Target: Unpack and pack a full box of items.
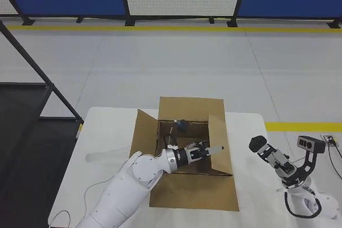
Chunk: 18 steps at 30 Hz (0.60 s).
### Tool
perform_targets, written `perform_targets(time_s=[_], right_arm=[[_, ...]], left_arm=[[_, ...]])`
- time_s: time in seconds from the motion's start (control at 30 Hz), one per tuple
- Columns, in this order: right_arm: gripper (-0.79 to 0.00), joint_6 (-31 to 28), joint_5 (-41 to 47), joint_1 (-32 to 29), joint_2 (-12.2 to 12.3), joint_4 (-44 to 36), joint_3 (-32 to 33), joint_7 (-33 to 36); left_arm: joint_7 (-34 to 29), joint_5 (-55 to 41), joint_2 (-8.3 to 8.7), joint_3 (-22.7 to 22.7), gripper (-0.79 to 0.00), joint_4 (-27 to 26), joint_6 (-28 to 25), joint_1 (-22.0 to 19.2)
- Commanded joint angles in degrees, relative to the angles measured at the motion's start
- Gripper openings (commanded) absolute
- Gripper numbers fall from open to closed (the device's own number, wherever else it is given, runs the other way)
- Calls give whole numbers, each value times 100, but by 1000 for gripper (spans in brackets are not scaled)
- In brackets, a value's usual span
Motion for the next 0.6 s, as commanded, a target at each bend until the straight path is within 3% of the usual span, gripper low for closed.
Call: perform_targets(time_s=[0.0, 0.23, 0.57], right_arm=[[0, -66, 64, -103, 25, 4, 113, -4], [0, -138, 361, -610, 123, -72, 590, -53], [0, -209, 688, -1322, 226, -212, 1063, -123]], left_arm=[[111, 11, -60, 103, 0, -52, 54, -55], [268, -90, -321, 553, 0, 71, 33, -299], [438, -293, -837, 1254, 0, 1024, -121, -702]])
